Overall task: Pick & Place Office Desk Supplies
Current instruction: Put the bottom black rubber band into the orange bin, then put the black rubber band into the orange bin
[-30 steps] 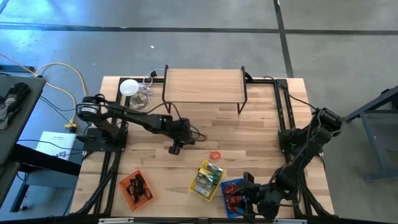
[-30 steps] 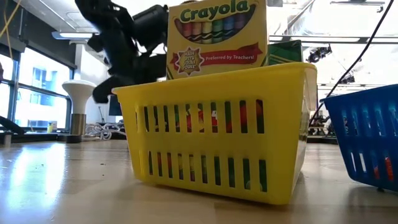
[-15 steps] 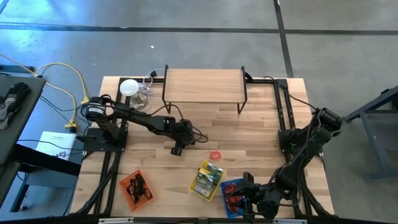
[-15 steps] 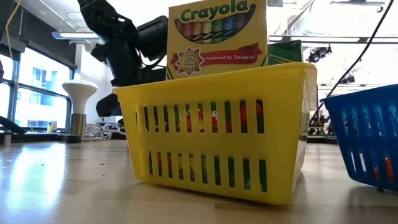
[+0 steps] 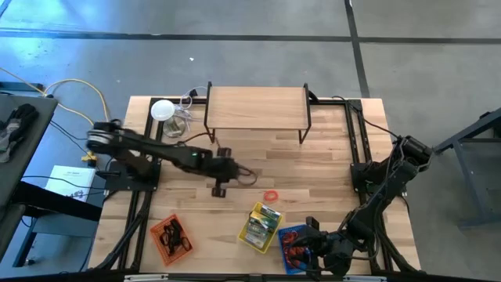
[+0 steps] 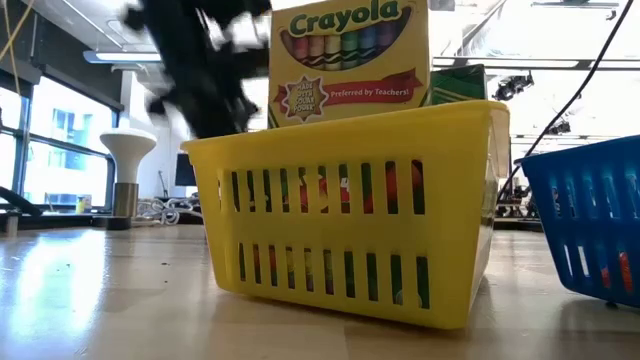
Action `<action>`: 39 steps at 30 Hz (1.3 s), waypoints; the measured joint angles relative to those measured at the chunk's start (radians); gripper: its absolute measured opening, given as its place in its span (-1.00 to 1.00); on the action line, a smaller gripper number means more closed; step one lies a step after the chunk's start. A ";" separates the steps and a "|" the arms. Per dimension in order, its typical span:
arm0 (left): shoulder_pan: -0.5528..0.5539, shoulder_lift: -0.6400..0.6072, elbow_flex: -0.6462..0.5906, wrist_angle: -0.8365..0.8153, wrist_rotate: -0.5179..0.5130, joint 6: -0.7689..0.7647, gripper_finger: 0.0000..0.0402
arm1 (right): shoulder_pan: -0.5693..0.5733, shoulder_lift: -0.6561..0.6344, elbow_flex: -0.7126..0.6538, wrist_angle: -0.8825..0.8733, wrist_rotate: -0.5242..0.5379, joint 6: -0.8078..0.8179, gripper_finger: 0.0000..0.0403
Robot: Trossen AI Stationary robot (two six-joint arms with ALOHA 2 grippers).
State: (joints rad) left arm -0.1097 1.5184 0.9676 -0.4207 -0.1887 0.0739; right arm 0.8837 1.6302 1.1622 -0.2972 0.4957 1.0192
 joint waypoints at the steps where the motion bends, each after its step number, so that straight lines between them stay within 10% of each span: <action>1: -0.029 -0.039 0.021 -0.065 0.008 -0.047 -0.99 | 0.000 0.000 0.000 0.001 0.000 -0.007 -0.20; 14: -0.527 -0.324 0.091 -0.568 0.248 -0.935 -0.99 | -0.017 0.000 0.000 0.002 0.003 -0.133 -0.20; 25: -0.748 -0.119 0.085 -0.586 0.289 -1.146 -0.95 | -0.035 0.000 0.000 0.049 0.000 -0.132 -0.20; 39: -0.731 0.029 0.094 -0.586 0.378 -1.164 -0.28 | -0.035 0.000 0.000 0.048 -0.001 -0.187 -0.21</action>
State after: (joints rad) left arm -0.8405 1.5472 1.0616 -1.0070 0.1890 -1.0903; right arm 0.8482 1.6302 1.1622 -0.2496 0.4950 0.8323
